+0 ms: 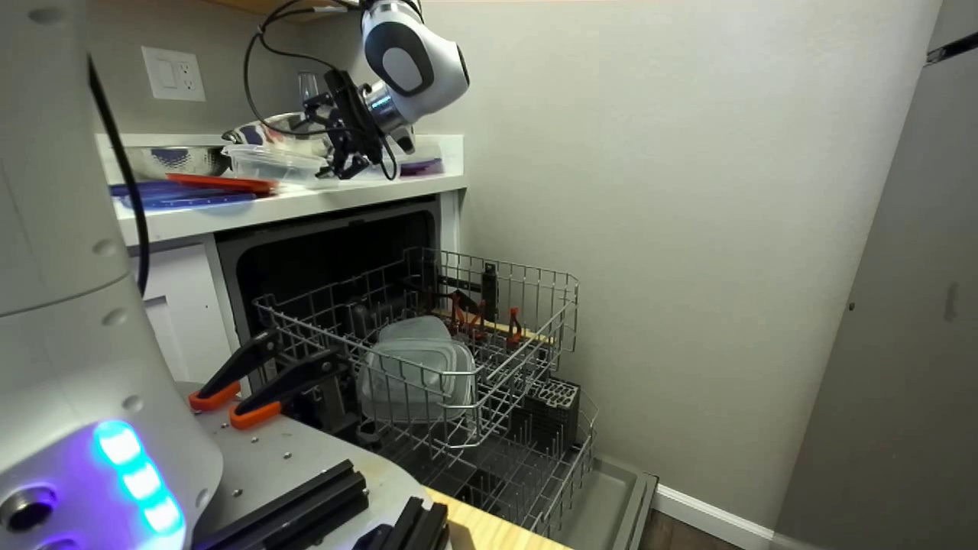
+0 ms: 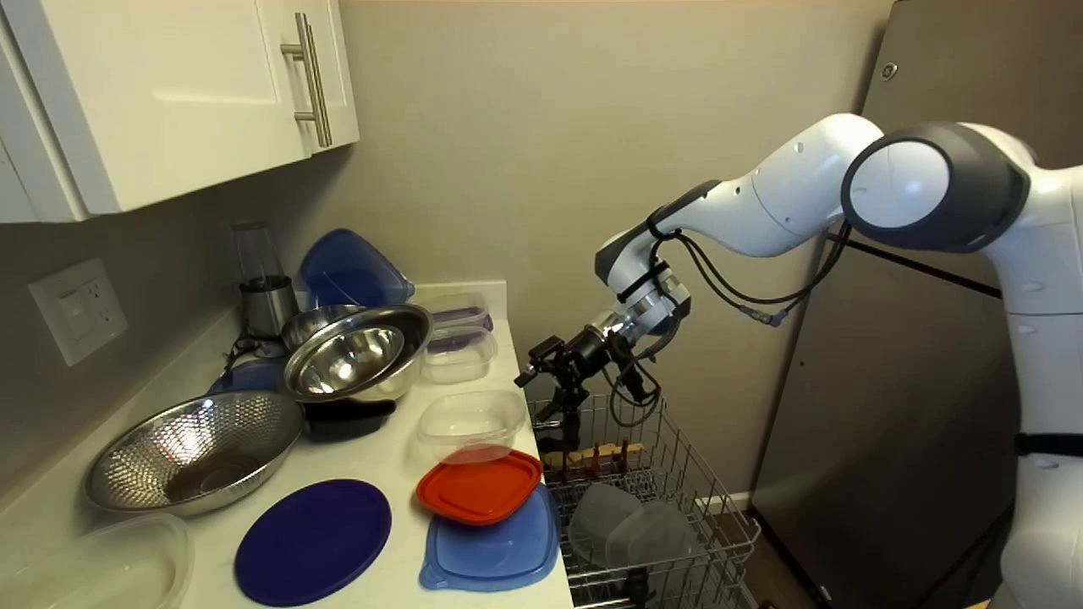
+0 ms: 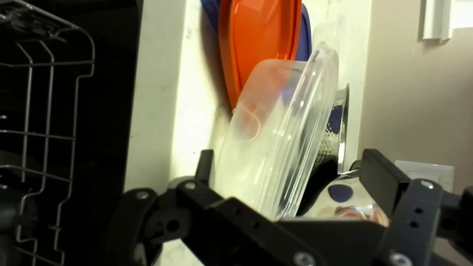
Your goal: Pick up a lunchbox from the counter and put it in the rack of the dishwasher
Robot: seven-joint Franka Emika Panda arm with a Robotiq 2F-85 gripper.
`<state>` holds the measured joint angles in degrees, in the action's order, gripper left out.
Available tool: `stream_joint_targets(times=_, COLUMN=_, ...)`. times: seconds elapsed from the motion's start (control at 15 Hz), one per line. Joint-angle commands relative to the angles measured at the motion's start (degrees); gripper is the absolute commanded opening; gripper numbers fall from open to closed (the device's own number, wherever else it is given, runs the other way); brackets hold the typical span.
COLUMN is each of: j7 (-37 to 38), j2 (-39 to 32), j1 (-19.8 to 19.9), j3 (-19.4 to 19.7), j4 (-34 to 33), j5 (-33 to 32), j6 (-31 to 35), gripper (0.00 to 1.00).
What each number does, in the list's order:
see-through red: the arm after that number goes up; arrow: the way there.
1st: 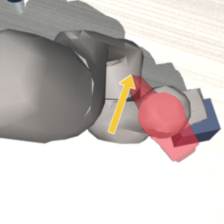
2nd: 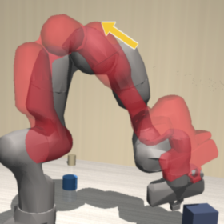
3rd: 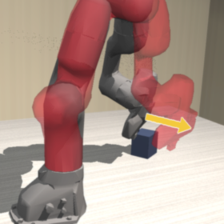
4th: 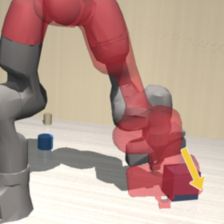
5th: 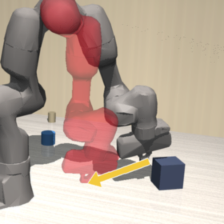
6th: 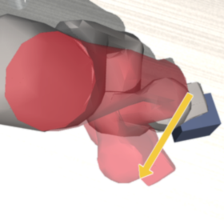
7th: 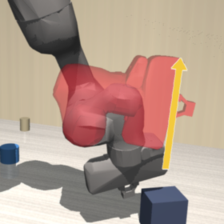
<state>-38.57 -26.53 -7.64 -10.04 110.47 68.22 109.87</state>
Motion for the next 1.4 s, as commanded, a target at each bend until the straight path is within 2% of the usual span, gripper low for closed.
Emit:
stream_joint_targets(times=0.0, j7=-2.4, j2=-4.3, j1=-0.1, j3=-0.9, j4=-4.9, j5=1.5, j6=-3.4, gripper=1.0)
stream_joint_targets(times=0.27, j7=-2.3, j2=-6.9, j1=0.1, j3=-1.4, j4=-8.3, j5=1.9, j6=-6.2, gripper=1.0)
stream_joint_targets(times=0.4, j7=-3.7, j2=-8.2, j1=1.0, j3=-2.0, j4=-9.8, j5=2.9, j6=-10.1, gripper=1.0)
stream_joint_targets(times=0.93, j7=-5.0, j2=-10.6, j1=0.8, j3=-1.1, j4=-13.1, j5=6.0, j6=-19.2, gripper=1.0)
stream_joint_targets(times=1.33, j7=-4.1, j2=-10.9, j1=-0.5, j3=-0.4, j4=-12.4, j5=9.5, j6=-15.9, gripper=1.0)
